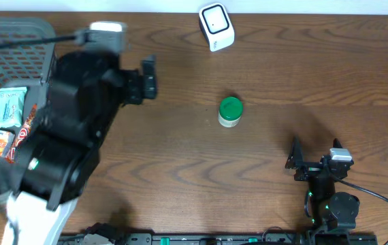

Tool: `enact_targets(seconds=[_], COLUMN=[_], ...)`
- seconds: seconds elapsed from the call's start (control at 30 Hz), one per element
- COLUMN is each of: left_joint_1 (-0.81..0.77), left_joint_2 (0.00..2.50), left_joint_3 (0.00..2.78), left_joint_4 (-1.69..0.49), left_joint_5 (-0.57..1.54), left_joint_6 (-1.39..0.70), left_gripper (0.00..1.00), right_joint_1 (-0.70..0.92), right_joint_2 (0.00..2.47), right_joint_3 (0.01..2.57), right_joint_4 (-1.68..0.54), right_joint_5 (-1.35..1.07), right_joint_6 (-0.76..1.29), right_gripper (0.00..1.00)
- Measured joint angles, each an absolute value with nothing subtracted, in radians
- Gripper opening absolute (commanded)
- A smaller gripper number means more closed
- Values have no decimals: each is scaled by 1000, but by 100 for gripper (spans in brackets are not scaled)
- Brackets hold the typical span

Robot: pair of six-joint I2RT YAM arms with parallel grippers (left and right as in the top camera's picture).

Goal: Scan the item barcode
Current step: 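Release the jar and move the left gripper back into the basket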

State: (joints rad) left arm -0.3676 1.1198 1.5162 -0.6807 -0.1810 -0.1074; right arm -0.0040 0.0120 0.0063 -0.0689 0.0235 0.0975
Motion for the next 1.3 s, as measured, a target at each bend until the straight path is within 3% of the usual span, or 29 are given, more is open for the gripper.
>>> enact_targets(seconds=[0.17,0.33,0.93,1.3], left_joint_1=[-352,-241,265,391], left_joint_2=[1040,1019,1056,1283], left_joint_3=[1522,1583,1652,1654], left_joint_4=[-609,-601,-717,-832], left_joint_5=[-401,-505,-557,-553], left_joint_6=[-107,-107,-107,-107], left_gripper=[98,98,98,98], right_joint_1=[-4,-4,-4,-4], right_joint_2=[12,12,12,12], right_joint_3=[6,6,6,6], right_joint_4=[-69,-69,-69,-69], right_joint_5=[23,23,23,23], right_joint_6=[97,97,97,97], right_gripper=[99,99,99,99])
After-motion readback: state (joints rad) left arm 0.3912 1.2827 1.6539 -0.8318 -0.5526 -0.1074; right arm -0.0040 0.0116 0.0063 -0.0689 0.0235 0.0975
